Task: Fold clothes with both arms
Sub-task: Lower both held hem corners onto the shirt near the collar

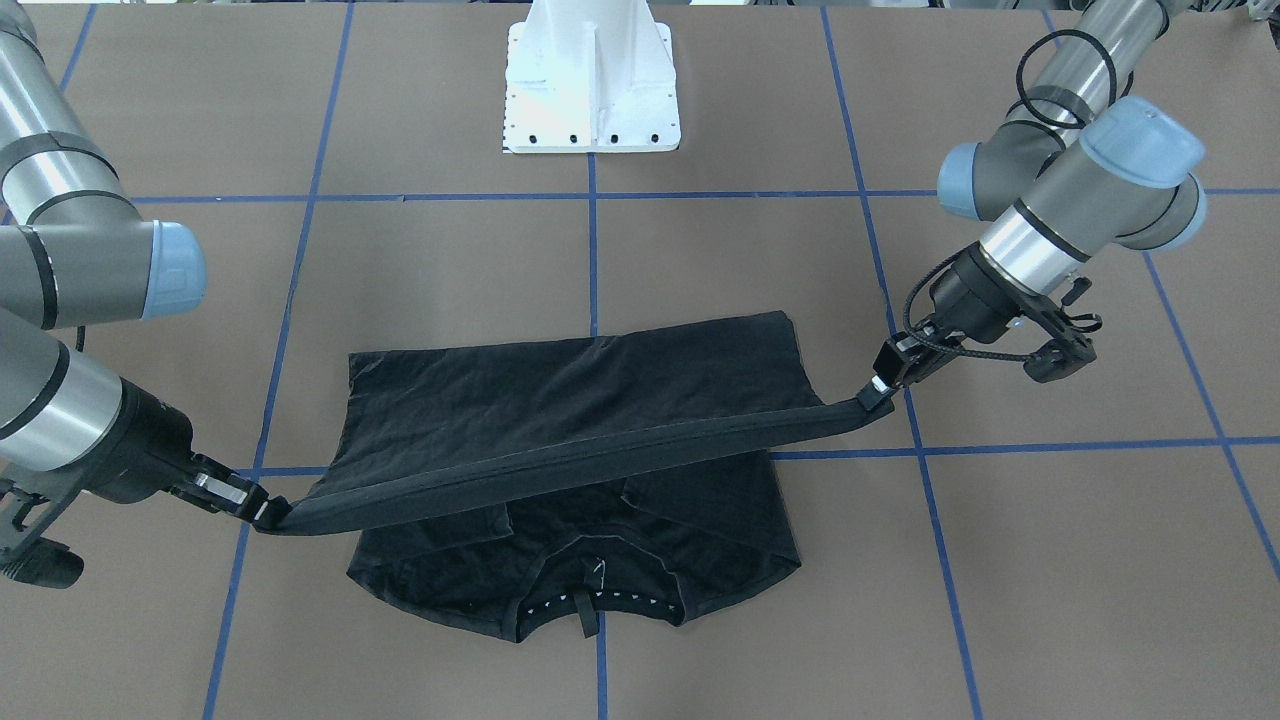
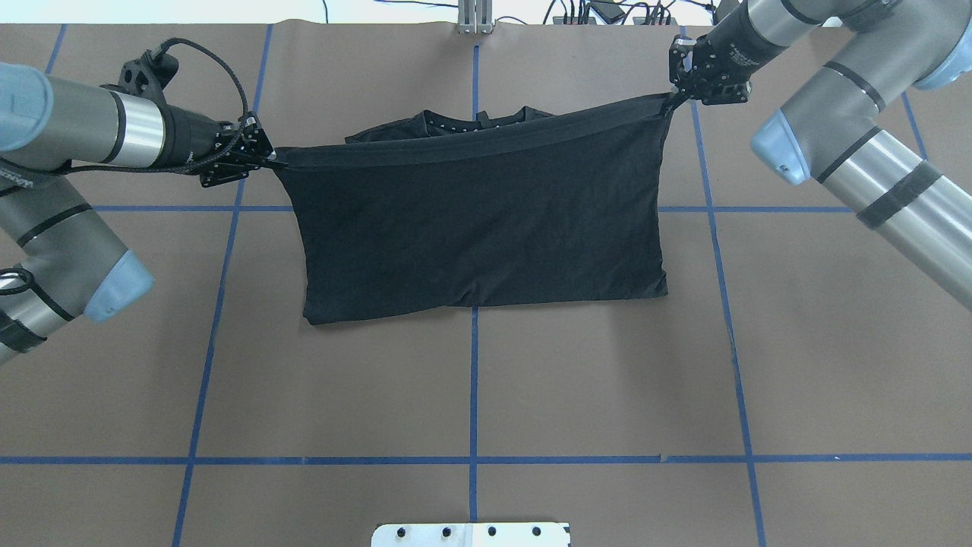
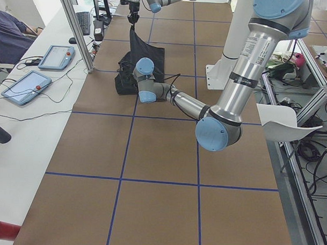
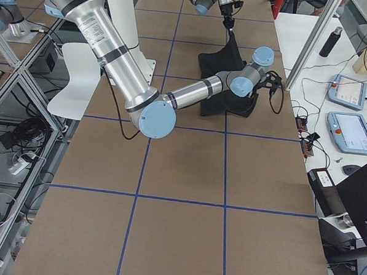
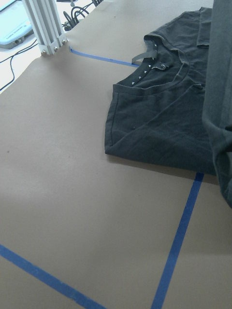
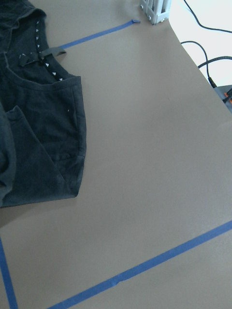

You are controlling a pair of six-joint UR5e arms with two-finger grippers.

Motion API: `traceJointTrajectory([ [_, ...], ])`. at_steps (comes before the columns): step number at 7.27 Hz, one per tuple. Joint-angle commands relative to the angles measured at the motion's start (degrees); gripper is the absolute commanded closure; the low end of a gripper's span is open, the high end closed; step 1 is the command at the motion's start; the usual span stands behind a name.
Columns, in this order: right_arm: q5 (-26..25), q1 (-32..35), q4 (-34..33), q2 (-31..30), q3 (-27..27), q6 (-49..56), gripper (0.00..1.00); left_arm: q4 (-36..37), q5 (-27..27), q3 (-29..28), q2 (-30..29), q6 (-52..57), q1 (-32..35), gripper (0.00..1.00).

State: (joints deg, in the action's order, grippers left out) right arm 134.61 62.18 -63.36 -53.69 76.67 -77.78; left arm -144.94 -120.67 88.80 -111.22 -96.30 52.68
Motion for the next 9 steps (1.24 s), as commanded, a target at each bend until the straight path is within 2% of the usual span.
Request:
traceJointTrajectory([
  [1, -0.7, -1.0, 0.1, 0.1, -2.5, 0.3, 1.0, -0.1, 0.1, -2.0, -0.7, 0.1, 0.0, 1.0],
  [3, -1.0, -1.8, 0.2, 0.2, -5.5, 0.4, 1.0, -0.3, 1.0, -6.5, -3.6, 0.2, -0.1, 1.0],
  [6, -0.8, -2.1, 0.1, 1.9, -5.6, 0.0, 1.0, -0.2, 2.9, -11.2, -9.9, -3.8, -1.6, 1.0],
  [7, -0.9, -2.6, 0.1, 2.5, -5.6, -0.1, 1.0, -0.1, 7.0, -11.4, -10.7, -4.5, -3.0, 1.0],
  [9, -1.0, -3.3, 0.1, 2.7, -5.6, -0.2, 1.0, -0.1, 7.5, -11.4, -10.7, -6.4, -3.5, 1.0],
])
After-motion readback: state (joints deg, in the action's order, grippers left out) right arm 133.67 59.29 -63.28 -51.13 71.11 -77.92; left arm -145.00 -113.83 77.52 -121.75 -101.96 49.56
